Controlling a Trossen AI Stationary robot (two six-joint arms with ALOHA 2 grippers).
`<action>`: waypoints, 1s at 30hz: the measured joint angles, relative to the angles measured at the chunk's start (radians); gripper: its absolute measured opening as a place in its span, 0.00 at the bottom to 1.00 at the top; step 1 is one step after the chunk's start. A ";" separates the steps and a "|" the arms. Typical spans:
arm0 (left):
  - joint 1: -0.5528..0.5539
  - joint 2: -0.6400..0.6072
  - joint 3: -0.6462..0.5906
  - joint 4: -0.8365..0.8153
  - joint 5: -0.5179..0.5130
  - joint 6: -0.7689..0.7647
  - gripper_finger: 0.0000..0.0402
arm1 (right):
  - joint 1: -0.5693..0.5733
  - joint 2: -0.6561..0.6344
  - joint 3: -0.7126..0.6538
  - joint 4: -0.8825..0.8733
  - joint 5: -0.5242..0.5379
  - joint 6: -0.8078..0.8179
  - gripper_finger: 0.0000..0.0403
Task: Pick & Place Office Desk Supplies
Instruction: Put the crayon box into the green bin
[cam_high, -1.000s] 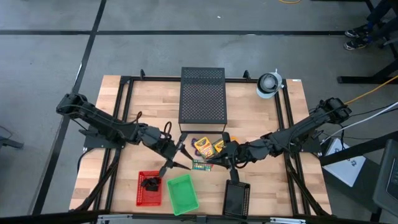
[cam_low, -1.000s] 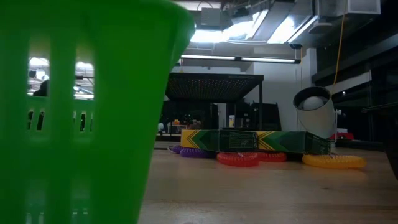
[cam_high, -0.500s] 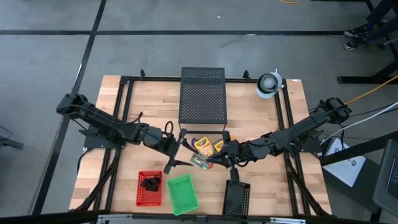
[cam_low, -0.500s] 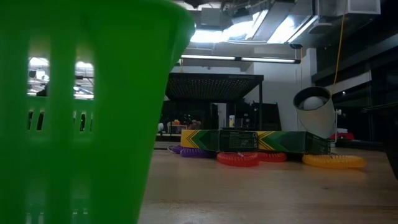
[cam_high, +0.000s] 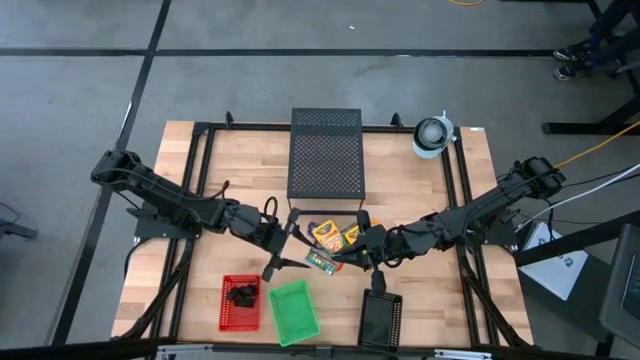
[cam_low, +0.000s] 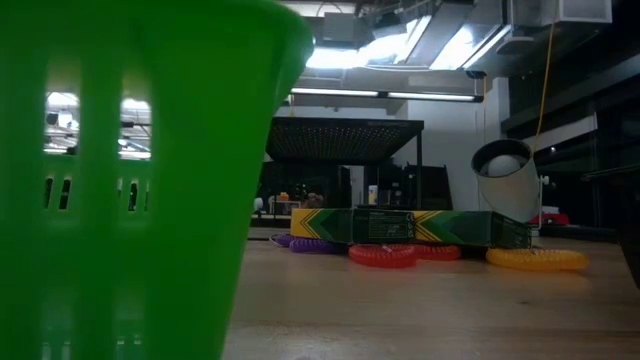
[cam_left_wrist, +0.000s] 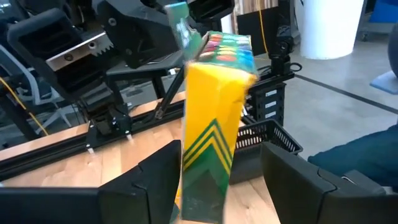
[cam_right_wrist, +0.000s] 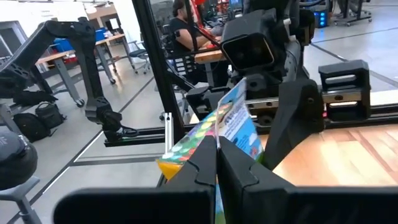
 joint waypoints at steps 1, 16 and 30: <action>0.000 0.000 0.000 0.000 0.000 0.000 0.52 | -0.003 0.000 0.000 0.003 -0.013 0.000 0.00; 0.000 0.000 0.000 0.045 0.061 0.016 0.49 | -0.029 0.000 0.000 0.040 -0.069 -0.019 0.00; 0.001 0.000 0.000 0.045 0.056 0.031 0.16 | -0.033 0.001 0.000 0.038 -0.071 -0.022 0.00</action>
